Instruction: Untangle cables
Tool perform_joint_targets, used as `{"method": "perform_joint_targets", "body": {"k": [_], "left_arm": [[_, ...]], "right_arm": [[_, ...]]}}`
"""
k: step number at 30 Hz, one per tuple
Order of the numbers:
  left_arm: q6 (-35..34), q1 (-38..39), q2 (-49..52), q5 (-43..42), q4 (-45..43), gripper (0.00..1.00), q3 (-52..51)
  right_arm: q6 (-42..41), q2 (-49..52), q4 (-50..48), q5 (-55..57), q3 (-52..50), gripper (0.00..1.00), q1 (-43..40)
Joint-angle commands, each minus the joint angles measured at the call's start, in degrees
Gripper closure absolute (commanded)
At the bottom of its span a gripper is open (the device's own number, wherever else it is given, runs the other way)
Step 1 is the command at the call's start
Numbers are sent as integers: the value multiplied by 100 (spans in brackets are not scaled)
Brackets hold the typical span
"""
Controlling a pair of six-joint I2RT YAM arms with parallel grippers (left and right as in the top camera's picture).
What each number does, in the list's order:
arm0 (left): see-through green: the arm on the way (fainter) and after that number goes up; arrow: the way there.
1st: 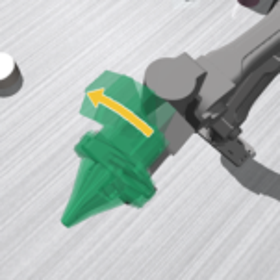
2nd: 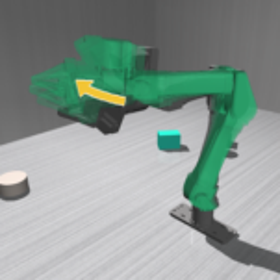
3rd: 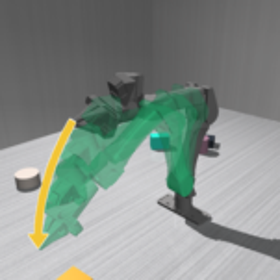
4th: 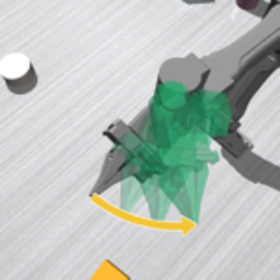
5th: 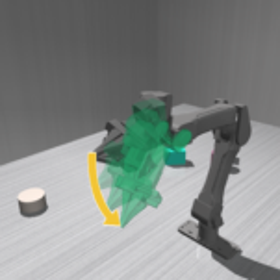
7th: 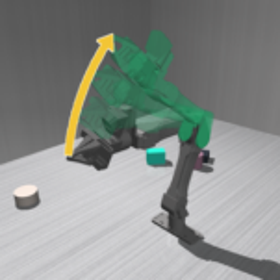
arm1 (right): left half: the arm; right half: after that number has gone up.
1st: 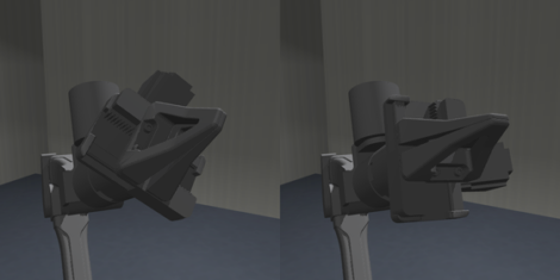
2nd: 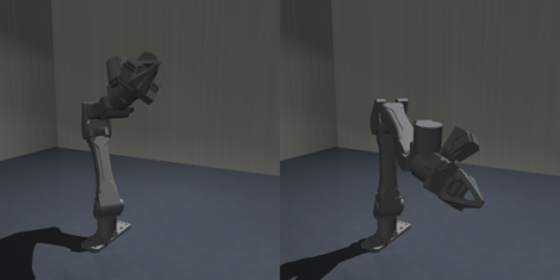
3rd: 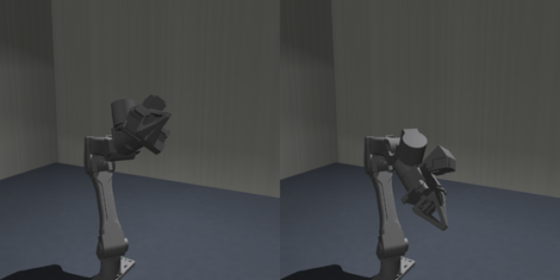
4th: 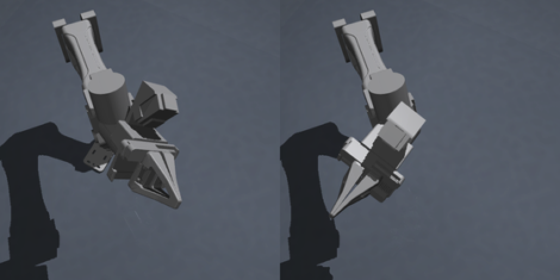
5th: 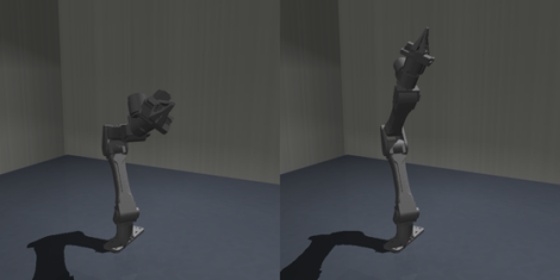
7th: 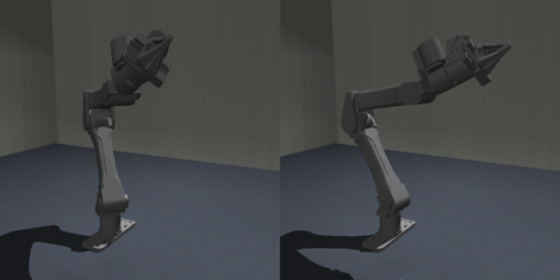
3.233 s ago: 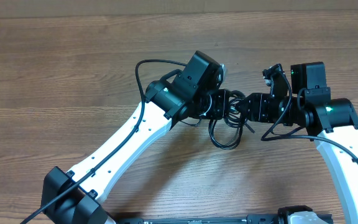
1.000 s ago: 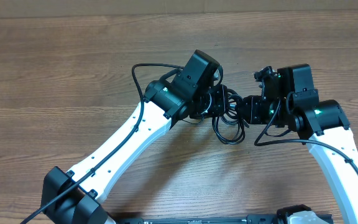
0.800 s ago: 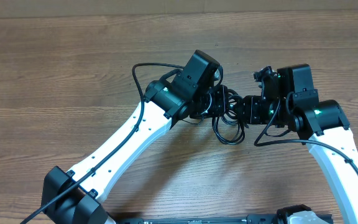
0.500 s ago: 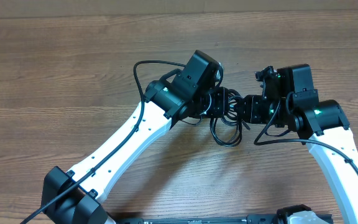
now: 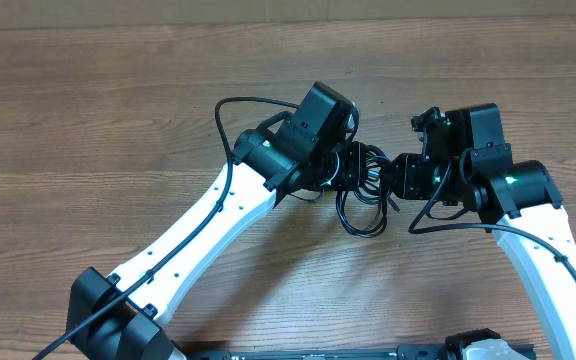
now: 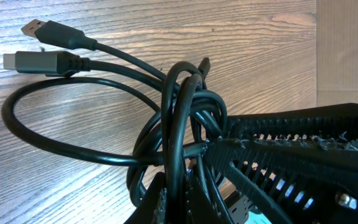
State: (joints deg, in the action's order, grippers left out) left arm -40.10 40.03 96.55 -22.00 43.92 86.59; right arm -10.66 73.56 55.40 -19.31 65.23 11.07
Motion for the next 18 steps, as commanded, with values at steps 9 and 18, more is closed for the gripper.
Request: {"method": "perform_joint_targets", "body": {"k": [9, 18], "left_arm": [[590, -35, -31, -420, -216, 96, 13], [623, -72, -31, -138, -50, 96, 13]], "right_arm": [[-28, -76, 0, 133, -59, 78, 11], [-153, -76, 66, 345, -59, 73, 11]]}}
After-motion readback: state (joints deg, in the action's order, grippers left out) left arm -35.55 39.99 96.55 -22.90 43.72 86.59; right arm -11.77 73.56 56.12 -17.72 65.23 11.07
